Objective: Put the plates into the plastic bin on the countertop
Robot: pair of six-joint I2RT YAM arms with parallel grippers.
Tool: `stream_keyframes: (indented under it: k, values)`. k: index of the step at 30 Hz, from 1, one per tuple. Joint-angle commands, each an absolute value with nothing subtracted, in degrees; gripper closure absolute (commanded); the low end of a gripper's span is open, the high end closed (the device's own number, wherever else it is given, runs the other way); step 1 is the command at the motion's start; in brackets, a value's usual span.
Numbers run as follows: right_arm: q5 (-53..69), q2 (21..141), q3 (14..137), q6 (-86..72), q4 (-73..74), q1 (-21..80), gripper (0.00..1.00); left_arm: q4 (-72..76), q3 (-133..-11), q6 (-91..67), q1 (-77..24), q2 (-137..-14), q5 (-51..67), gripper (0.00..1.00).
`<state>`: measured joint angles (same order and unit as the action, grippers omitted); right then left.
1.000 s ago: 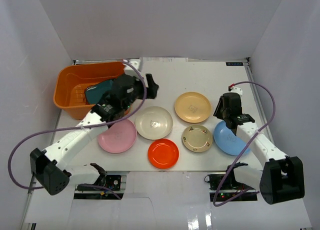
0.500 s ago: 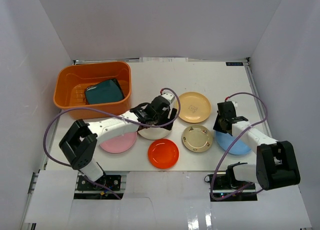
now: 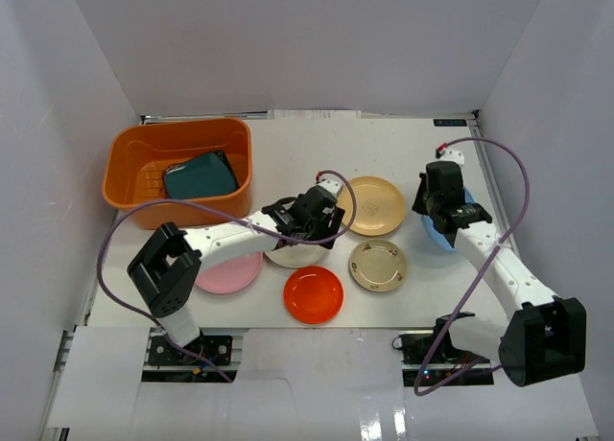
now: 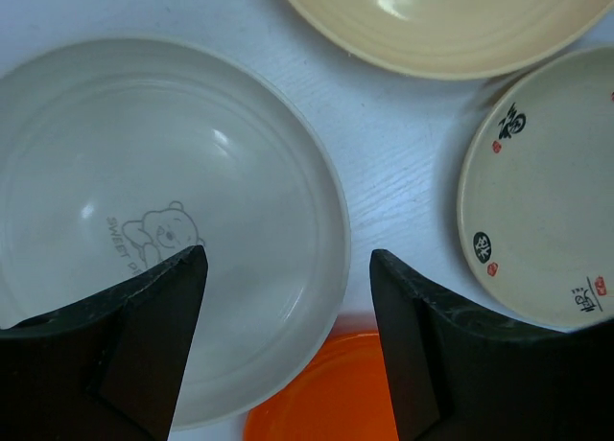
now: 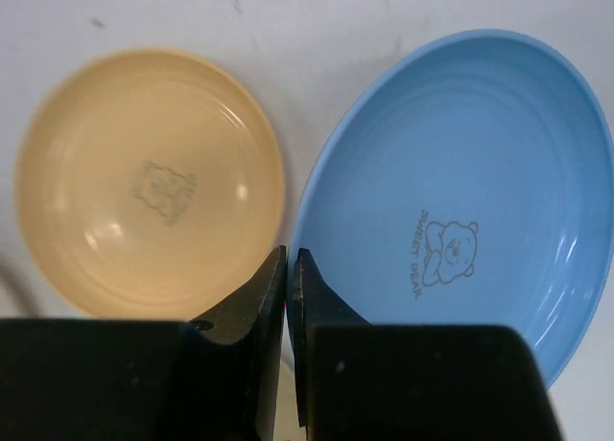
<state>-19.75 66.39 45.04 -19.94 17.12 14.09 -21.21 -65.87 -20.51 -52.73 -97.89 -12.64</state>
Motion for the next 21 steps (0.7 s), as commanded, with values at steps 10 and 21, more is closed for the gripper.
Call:
stream_keyframes:
  k: [10, 21]
  values:
    - [1.8, 83.0, 82.6, -4.0, 4.1, 32.3, 0.92, -21.7, -66.2, -22.0, -47.7, -62.2, -30.0, 0.21]
    - [18.7, 120.6, 130.1, 5.6, 6.0, 47.5, 0.92, -12.8, -63.9, -15.6, -47.5, -37.7, -43.4, 0.08]
